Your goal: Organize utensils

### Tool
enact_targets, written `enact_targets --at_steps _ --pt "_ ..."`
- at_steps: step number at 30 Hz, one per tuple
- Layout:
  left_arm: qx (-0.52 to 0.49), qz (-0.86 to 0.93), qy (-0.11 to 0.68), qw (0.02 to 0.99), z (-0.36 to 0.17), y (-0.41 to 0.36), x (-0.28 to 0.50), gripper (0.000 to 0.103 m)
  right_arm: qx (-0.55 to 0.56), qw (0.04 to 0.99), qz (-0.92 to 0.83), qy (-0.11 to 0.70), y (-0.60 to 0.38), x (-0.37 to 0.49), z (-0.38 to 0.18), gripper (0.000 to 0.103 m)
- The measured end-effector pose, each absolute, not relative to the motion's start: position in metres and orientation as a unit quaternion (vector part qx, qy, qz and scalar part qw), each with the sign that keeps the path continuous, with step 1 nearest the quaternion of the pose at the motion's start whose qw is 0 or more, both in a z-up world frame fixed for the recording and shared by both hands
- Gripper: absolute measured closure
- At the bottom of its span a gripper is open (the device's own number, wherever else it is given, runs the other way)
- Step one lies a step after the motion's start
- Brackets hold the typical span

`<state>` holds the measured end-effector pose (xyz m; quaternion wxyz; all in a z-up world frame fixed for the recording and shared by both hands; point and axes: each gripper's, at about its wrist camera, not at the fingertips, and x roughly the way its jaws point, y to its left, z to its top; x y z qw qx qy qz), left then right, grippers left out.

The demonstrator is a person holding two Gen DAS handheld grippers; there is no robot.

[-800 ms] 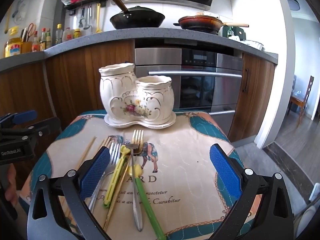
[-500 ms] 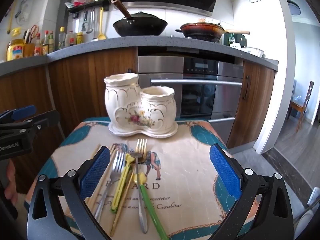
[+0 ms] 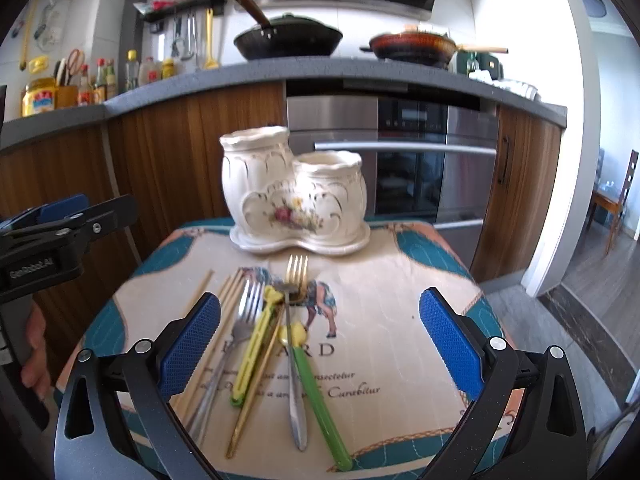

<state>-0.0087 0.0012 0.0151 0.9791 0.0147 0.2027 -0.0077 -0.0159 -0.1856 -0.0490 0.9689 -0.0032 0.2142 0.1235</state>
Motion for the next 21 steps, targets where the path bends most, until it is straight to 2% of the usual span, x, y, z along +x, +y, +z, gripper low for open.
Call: enact_targets --at_steps 21 --pt "-0.006 -0.022 0.212 0.977 -0.007 0.021 0.002 0.005 0.048 0.967 0.114 0.225 -0.193 0.0 -0.066 0.004"
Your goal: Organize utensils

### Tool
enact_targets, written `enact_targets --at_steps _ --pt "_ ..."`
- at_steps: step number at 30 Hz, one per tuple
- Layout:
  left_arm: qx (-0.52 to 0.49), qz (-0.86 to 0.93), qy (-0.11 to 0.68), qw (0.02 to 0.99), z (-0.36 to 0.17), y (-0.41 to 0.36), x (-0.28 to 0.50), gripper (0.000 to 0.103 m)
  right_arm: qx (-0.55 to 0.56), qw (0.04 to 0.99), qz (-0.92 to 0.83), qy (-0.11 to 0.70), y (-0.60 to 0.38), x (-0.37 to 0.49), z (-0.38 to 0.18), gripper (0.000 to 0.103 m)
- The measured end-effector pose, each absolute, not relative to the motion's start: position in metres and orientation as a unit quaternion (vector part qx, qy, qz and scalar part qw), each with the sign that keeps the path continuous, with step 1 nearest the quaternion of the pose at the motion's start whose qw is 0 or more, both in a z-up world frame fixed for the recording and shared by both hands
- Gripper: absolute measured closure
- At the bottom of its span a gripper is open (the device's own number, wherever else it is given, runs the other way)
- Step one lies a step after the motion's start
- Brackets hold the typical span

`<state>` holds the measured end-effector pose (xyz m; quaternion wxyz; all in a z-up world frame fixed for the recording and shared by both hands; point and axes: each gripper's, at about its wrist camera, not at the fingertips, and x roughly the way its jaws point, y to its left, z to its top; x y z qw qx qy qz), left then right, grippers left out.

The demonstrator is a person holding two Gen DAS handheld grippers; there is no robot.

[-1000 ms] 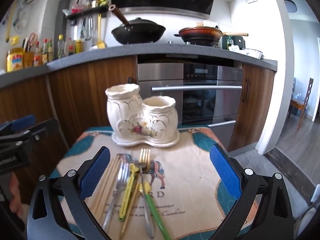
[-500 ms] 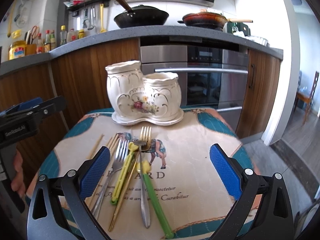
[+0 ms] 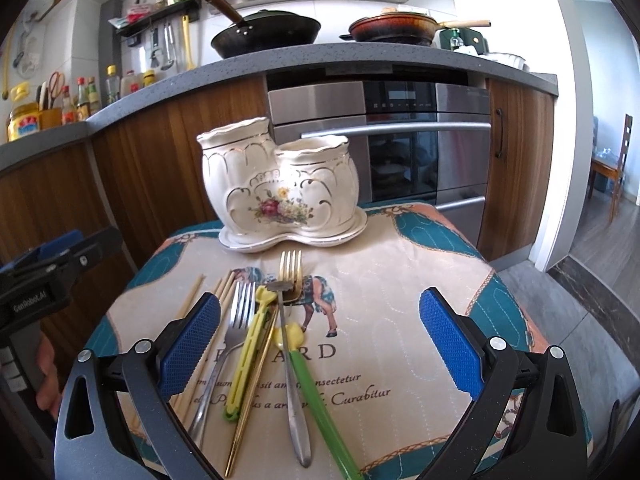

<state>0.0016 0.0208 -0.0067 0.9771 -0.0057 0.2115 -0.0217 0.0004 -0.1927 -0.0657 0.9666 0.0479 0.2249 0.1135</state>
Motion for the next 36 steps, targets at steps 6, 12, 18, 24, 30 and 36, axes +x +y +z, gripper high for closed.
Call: enact_targets --at_steps 6,12,18,24,30,36 --pt "0.0 -0.022 0.218 0.976 -0.0105 0.0171 0.004 0.005 0.052 0.965 0.114 0.231 -0.1934 0.0008 -0.0675 0.004" --pt "-0.006 -0.022 0.218 0.976 -0.0096 0.0171 0.003 0.005 0.047 0.964 0.116 0.235 -0.1918 0.0001 -0.0694 0.004" --pt "-0.004 -0.021 0.217 0.976 -0.0096 0.0159 0.0027 0.005 0.049 0.964 0.115 0.235 -0.1932 -0.0007 -0.07 0.004" --pt "-0.004 -0.021 0.219 0.976 -0.0099 0.0153 0.0028 0.005 0.047 0.963 0.115 0.239 -0.1922 0.0005 -0.0709 0.004" --pt "-0.003 -0.021 0.219 0.976 -0.0097 0.0149 0.0028 0.005 0.045 0.966 0.11 0.23 -0.193 0.0 -0.073 0.004" --pt "-0.001 -0.018 0.217 0.976 -0.0109 0.0144 0.0026 0.005 0.043 0.968 0.112 0.22 -0.1921 -0.0006 -0.0741 0.004"
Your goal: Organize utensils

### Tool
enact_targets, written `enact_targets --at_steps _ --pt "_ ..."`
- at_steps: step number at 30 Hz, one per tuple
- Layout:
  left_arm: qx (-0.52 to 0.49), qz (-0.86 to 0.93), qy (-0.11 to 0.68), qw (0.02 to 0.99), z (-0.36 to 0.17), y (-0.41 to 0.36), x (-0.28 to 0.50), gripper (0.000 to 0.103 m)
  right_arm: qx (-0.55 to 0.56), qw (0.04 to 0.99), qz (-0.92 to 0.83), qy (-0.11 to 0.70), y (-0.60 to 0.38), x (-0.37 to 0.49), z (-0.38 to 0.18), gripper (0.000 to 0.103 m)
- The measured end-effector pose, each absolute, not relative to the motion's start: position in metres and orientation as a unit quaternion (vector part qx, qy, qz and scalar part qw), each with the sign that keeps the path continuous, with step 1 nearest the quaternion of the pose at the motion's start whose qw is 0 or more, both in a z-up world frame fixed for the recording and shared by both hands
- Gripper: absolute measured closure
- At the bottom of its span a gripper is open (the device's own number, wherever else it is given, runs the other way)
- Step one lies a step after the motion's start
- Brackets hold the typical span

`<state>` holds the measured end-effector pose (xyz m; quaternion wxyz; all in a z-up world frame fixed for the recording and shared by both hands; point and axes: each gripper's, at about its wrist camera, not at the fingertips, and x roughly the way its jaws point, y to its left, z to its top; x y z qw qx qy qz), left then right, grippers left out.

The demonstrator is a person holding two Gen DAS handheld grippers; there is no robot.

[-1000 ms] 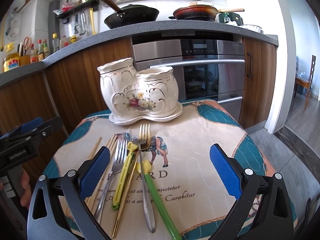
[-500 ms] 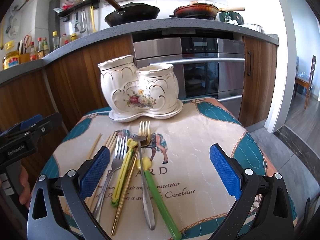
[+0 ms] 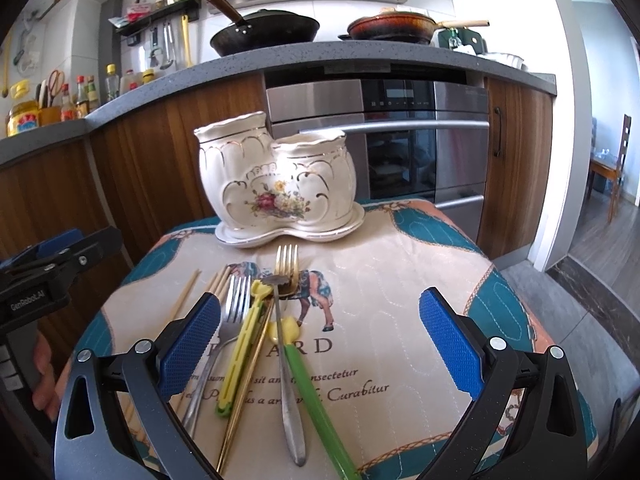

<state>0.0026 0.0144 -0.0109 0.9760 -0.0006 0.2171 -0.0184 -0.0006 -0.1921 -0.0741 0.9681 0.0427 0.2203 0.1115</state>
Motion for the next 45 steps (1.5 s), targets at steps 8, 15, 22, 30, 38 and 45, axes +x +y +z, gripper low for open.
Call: enact_targets --at_steps 8,15,22,30,38,45 --pt "0.002 -0.018 0.218 0.976 -0.012 0.014 0.004 0.005 0.043 0.967 0.115 0.226 -0.191 0.004 -0.077 0.004" --pt "0.0 -0.018 0.221 0.975 -0.013 0.016 0.005 0.005 0.034 0.965 0.119 0.23 -0.188 0.005 -0.079 0.004" --pt "-0.006 -0.018 0.236 0.971 -0.017 0.026 0.012 0.005 -0.001 0.955 0.133 0.264 -0.187 0.013 -0.08 0.004" --pt "0.025 -0.017 0.295 0.955 -0.04 0.023 0.029 0.005 0.022 0.951 0.152 0.269 -0.201 0.014 -0.075 0.004" --pt "0.058 -0.036 0.349 0.935 -0.054 0.008 0.036 0.017 -0.006 0.94 0.155 0.304 -0.192 0.023 -0.086 0.007" --pt "0.07 -0.052 0.386 0.918 -0.067 0.002 0.043 0.045 -0.028 0.929 0.163 0.33 -0.18 0.029 -0.095 0.043"
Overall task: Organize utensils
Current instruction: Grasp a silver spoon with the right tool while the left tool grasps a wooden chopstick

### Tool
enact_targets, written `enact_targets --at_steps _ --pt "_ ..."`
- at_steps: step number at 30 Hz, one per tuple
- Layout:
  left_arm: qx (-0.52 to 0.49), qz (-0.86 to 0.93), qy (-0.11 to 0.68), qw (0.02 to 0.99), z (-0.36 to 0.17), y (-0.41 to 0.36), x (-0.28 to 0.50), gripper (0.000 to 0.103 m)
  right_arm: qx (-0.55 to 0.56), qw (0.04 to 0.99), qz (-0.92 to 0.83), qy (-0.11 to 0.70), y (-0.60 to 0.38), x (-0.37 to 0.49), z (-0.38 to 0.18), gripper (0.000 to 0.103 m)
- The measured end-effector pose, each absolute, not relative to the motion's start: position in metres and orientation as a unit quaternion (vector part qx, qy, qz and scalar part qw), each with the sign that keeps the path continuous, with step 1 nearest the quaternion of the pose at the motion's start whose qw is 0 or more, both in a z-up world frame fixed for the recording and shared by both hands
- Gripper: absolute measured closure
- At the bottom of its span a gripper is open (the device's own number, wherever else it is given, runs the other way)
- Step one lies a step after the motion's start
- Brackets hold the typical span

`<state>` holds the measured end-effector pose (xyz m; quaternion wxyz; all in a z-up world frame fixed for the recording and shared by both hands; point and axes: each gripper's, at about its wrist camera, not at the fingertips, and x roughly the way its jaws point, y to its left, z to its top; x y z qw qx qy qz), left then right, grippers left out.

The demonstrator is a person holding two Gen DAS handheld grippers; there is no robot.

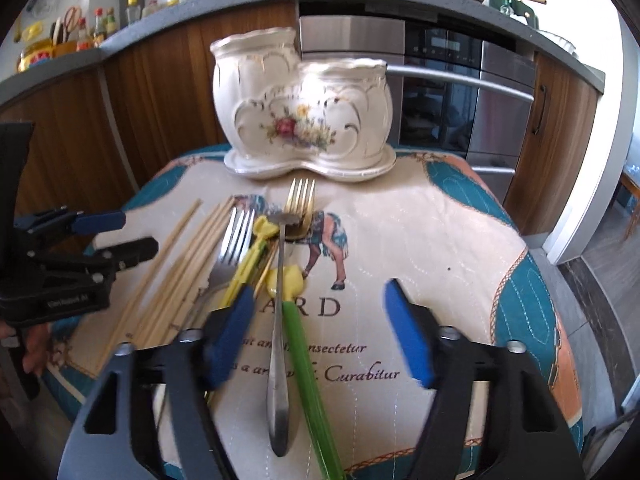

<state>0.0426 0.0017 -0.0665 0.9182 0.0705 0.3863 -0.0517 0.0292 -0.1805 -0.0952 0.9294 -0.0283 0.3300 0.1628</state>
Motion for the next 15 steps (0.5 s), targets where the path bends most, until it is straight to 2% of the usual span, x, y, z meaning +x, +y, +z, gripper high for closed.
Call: enact_targets --at_steps 4,6,9,15 --pt "0.079 -0.062 0.395 0.913 -0.07 -0.003 0.044 0.05 -0.039 0.923 0.177 0.34 -0.171 0.034 -0.097 0.059" --pt "0.08 -0.068 0.401 0.91 -0.072 -0.004 0.047 0.058 -0.057 0.922 0.173 0.341 -0.164 0.038 -0.097 0.064" --pt "0.073 -0.08 0.411 0.905 -0.074 -0.004 0.052 0.065 -0.058 0.914 0.181 0.359 -0.157 0.048 -0.101 0.075" --pt "0.058 -0.088 0.417 0.903 -0.075 -0.001 0.056 0.066 -0.046 0.907 0.186 0.376 -0.154 0.063 -0.102 0.077"
